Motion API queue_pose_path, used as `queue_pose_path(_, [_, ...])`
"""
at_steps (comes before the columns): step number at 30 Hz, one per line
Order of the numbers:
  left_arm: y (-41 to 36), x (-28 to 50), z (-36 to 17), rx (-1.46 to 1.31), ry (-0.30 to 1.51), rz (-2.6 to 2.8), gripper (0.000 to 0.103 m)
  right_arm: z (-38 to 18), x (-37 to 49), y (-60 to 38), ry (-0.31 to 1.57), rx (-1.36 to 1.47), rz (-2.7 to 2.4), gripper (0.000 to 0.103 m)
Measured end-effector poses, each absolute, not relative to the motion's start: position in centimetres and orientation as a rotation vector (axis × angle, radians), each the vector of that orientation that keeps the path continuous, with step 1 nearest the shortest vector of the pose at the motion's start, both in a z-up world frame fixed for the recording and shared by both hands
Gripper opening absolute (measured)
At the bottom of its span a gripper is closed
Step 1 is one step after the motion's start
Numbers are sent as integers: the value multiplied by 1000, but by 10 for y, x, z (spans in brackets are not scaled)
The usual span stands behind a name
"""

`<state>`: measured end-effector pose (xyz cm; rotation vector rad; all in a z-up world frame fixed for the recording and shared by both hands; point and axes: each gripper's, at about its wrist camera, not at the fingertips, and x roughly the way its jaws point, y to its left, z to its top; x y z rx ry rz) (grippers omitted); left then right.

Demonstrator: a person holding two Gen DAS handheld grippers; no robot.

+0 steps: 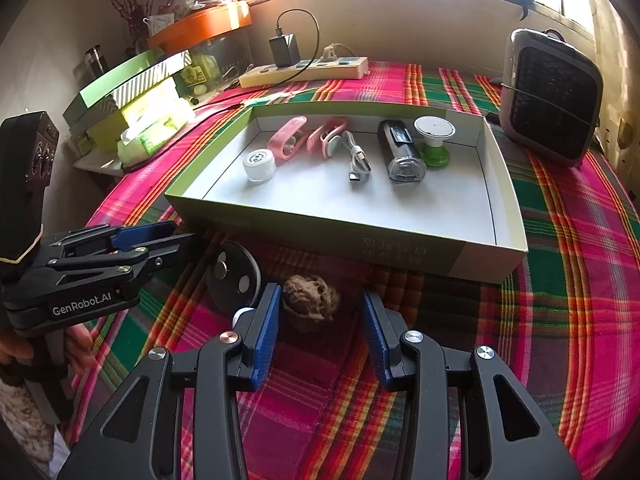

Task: Organize objects
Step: 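Move right gripper to the brown walnut while left gripper approaches the black disc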

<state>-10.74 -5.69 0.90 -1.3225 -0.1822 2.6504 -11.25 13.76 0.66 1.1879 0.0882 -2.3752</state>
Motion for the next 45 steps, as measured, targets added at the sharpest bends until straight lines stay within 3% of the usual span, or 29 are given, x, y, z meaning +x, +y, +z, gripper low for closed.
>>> queue_pose_path(20, [-54, -108, 8, -1305, -155, 2694, 43, 5, -108, 138, 155, 1176, -2417, 41])
queue_pose_path(28, [-53, -108, 8, -1307, -141, 2701, 28, 6, -109, 139, 147, 1175, -2416, 32])
queue_pose_path(45, [-52, -107, 8, -1303, -125, 2706, 27, 6, -108, 140, 147, 1173, -2415, 31])
